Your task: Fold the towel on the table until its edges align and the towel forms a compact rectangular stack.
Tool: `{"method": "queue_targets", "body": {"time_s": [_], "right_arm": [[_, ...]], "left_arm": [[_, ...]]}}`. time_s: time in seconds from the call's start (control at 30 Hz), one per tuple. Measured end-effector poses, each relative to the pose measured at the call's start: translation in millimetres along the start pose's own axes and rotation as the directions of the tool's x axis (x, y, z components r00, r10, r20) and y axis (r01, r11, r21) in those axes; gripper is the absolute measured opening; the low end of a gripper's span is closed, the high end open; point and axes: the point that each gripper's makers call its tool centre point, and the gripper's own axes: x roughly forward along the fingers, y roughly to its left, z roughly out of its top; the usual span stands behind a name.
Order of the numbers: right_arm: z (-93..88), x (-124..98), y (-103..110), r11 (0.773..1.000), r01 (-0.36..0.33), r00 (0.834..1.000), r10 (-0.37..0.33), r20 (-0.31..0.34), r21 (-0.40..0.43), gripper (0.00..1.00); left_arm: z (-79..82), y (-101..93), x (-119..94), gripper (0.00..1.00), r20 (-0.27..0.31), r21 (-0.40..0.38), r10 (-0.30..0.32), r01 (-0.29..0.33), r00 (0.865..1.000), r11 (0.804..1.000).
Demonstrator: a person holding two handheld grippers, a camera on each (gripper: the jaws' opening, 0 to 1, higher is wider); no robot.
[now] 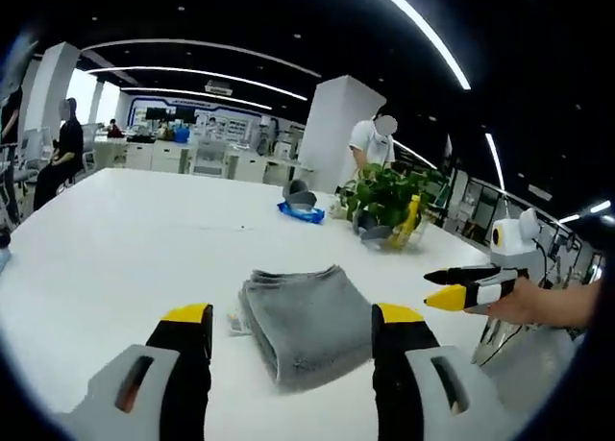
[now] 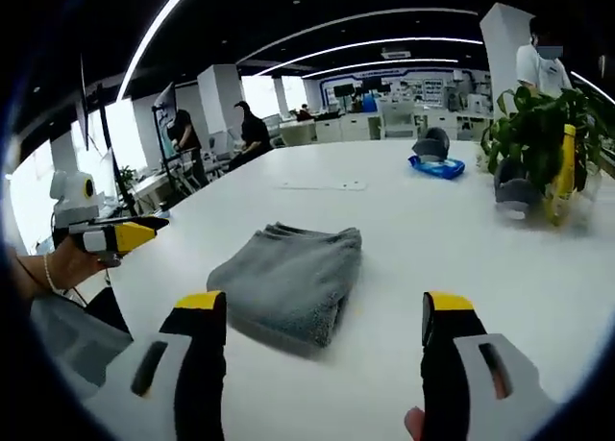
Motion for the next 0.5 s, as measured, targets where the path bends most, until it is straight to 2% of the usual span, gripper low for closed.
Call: {"method": "queue_targets", "body": {"time_s": [0.03,0.1,0.17,0.3,0.43,0.5], "right_arm": [[4.5,1,0,1.000,0.001,1.000,-0.001,0.024,-0.001,0.90],[5.9,1,-1,1.000,0.008,0.999,-0.008,0.033,0.014,0.94],[4.0,0,-2,0.999,0.017,0.999,-0.018,0.027,0.029,1.00],[1.0,-2,-5,0.999,0.032,0.999,-0.032,0.006,0.018,1.00],[2.0,-3,-6,0.999,0.039,0.999,-0.039,0.002,0.016,1.00],[2.6,-4,-9,0.999,0.041,0.999,-0.042,0.007,0.028,1.00]], "left_arm": [[-5.6,1.9,2,0.79,-0.021,-0.027,0.004,-0.005,1.000,1.000],[-10.4,6.4,3,0.84,-0.041,-0.019,0.022,-0.023,0.999,1.000],[-12.9,7.6,4,0.87,-0.054,-0.021,0.031,-0.032,0.998,0.999],[-12.6,6.7,4,0.99,-0.047,-0.036,0.033,-0.035,0.998,0.999],[-18.8,11.2,2,1.00,-0.084,0.033,0.073,-0.070,0.994,0.997],[-19.2,11.6,1,1.00,-0.087,0.040,0.077,-0.074,0.993,0.996]]}}
